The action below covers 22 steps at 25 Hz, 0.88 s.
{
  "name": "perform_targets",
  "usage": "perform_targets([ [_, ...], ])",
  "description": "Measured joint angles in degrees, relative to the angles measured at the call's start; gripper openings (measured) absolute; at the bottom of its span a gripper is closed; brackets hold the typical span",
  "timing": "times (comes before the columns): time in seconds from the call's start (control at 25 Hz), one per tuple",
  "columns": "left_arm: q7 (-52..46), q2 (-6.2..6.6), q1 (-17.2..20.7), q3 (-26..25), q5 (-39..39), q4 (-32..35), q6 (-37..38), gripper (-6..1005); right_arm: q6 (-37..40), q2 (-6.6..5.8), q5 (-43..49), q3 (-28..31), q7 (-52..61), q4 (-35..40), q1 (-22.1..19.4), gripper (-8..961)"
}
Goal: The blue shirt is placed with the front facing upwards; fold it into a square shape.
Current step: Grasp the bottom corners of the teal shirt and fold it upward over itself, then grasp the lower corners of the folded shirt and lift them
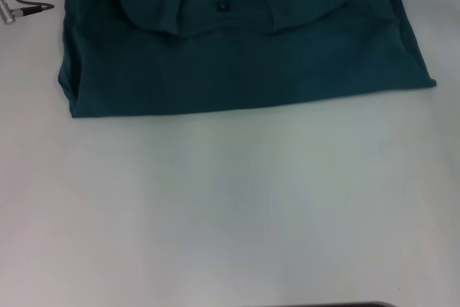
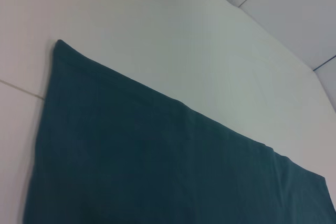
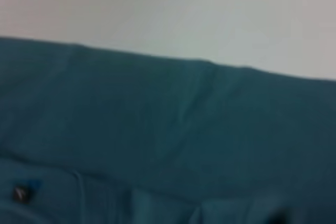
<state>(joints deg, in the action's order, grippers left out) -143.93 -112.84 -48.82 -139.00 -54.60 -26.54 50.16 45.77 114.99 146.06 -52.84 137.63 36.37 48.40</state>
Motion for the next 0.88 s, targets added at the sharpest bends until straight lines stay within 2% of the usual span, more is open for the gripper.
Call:
perform_targets([
  [0.12,0.00,0.34,0.32,-0.03,-0.01,0.00,0.27,222,0.03,0.09,-0.03,0.87,0.57,0.47,-1.25,115],
  [0.24,-0.25,0.84,0.80,-0.11,-0.01,0.00,0.37,278,0.55,-0.51,-3.18,2.21,0.28,0.67,-2.61,146],
  [0.4,-0.56,1.92,1.48,-0.43,-0.04,0.19,0.73,427,2.08,-1.15,-4.71,2.51,0.12,0.71,-3.34,188],
  [0.56,-0.76,2.85,3.12,-1.14,-0.51,-0.40,3.02,588,4.33,-1.34,-5.89,3.48,0.06,0.72,-3.94,312],
  [0.68,-0.57,2.57,6.31,-4.65,-0.80,-4.03,7.43,718,8.11,-1.50,-8.05,4.99,-1.47,1.17,-4.83,418],
  [0.72,-0.24,2.33,7.46,-5.86,-1.14,-5.49,9.12,722,13.02,-1.57,-11.94,6.62,-5.91,2.28,-6.57,456],
  [0.76,0.22,1.98,8.99,-7.20,-1.79,-7.26,11.40,726,13.02,-1.57,-11.94,6.62,-5.91,2.28,-6.57,493],
  [0.88,1.88,1.60,12.80,-8.31,-5.34,-10.71,18.80,737,22.12,-1.22,-21.27,9.30,-14.17,4.00,-10.40,604],
])
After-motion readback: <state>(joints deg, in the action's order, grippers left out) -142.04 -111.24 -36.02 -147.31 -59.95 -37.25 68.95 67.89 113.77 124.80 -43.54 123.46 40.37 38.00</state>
